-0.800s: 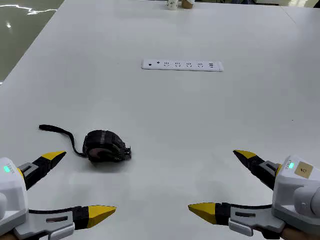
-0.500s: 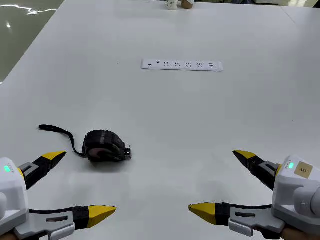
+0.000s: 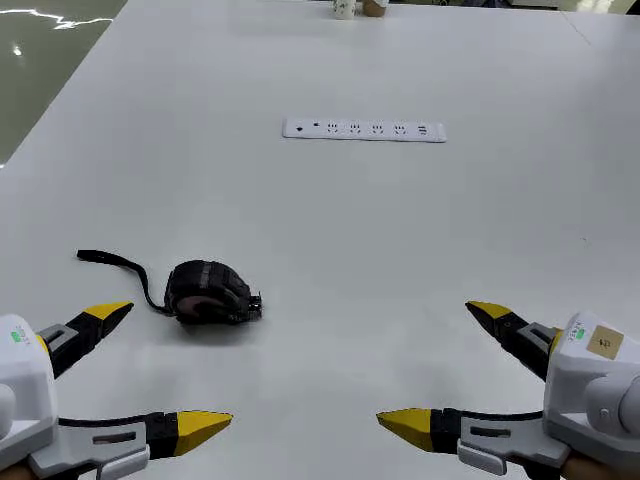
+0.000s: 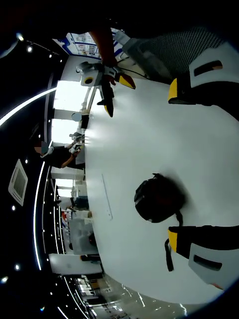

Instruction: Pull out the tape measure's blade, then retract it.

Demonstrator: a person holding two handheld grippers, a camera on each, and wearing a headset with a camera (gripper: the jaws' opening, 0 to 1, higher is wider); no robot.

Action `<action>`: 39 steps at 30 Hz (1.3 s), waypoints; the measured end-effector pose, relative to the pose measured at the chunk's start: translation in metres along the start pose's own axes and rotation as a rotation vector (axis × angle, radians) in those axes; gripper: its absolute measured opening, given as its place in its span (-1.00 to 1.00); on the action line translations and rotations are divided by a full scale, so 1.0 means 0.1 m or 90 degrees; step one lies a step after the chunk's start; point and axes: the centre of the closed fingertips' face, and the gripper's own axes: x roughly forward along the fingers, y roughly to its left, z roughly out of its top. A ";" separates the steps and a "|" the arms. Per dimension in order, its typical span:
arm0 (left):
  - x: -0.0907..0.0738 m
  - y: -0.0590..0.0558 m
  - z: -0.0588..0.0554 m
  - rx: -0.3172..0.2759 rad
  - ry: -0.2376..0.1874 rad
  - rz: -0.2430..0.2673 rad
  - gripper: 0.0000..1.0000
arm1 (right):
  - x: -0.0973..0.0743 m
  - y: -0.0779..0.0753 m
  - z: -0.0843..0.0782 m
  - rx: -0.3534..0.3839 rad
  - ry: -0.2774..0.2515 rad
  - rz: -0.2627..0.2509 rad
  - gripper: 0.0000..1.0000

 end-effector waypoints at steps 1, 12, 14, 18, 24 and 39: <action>0.00 0.00 0.00 0.000 0.001 -0.001 0.99 | 0.00 0.00 0.00 0.000 0.000 0.000 0.98; 0.05 0.04 0.00 0.007 0.009 -0.007 0.99 | 0.03 -0.02 -0.01 -0.005 0.007 0.008 0.97; 0.06 0.05 0.00 0.009 0.011 -0.009 0.99 | 0.04 -0.03 -0.01 -0.005 0.008 0.011 0.96; 0.09 0.07 0.01 0.012 0.014 -0.012 0.99 | 0.06 -0.04 -0.02 -0.008 0.013 0.016 0.96; 0.14 0.11 0.01 0.018 0.020 -0.019 0.99 | 0.11 -0.06 -0.03 -0.015 0.023 0.025 0.96; 0.27 0.22 0.04 0.036 0.034 -0.040 0.98 | 0.24 -0.15 -0.03 -0.034 0.034 0.042 0.92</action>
